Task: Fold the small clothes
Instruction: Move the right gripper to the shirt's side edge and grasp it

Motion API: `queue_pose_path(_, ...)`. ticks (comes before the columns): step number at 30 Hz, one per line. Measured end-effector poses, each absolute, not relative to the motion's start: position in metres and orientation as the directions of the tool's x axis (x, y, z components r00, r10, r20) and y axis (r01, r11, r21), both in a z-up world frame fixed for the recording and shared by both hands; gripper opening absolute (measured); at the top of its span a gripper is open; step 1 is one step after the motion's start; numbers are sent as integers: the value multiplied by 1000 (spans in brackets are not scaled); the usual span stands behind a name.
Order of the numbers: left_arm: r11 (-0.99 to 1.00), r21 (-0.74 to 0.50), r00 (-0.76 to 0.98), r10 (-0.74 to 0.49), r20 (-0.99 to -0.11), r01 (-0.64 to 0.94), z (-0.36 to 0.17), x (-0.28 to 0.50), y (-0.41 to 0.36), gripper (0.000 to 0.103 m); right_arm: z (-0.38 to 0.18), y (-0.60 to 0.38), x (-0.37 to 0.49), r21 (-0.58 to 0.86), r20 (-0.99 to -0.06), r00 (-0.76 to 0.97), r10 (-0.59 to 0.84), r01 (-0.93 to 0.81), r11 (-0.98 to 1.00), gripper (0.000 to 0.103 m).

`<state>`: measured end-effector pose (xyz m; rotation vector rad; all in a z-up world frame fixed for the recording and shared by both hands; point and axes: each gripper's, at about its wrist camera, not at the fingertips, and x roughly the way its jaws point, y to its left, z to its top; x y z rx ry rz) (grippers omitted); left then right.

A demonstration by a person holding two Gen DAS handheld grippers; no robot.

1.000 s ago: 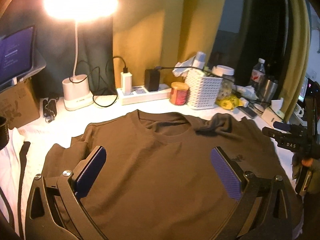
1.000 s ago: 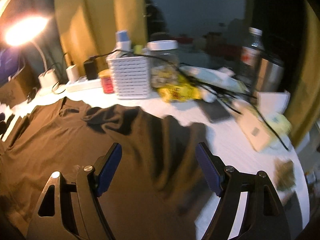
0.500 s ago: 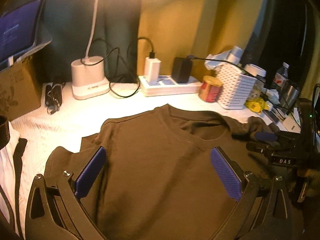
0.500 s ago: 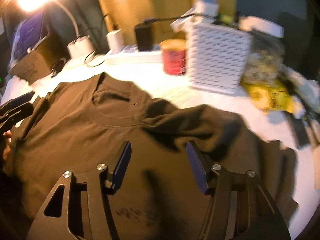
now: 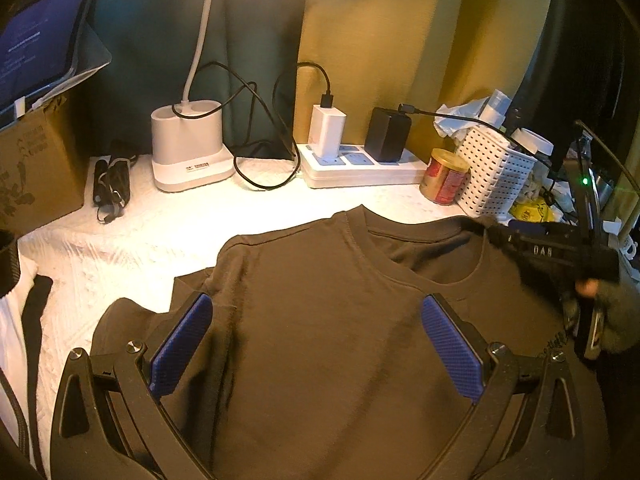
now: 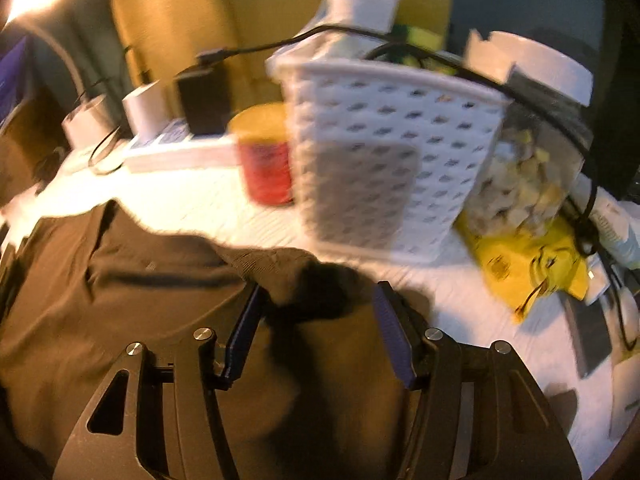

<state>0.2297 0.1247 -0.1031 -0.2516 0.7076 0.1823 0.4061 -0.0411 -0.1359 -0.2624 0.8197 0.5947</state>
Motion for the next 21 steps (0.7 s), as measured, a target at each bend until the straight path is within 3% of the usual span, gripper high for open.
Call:
queue_pose_path(12,961,-102,741,130,-659,-259,-90,238,125,102,-109,-85,402,5,-712,599,366,-517,856,61)
queue_pose_path(21,973,-64,756,128,-642,-220,-74,234,98,102,-100,-184,376,-19,-716,644,270,-404,914,62)
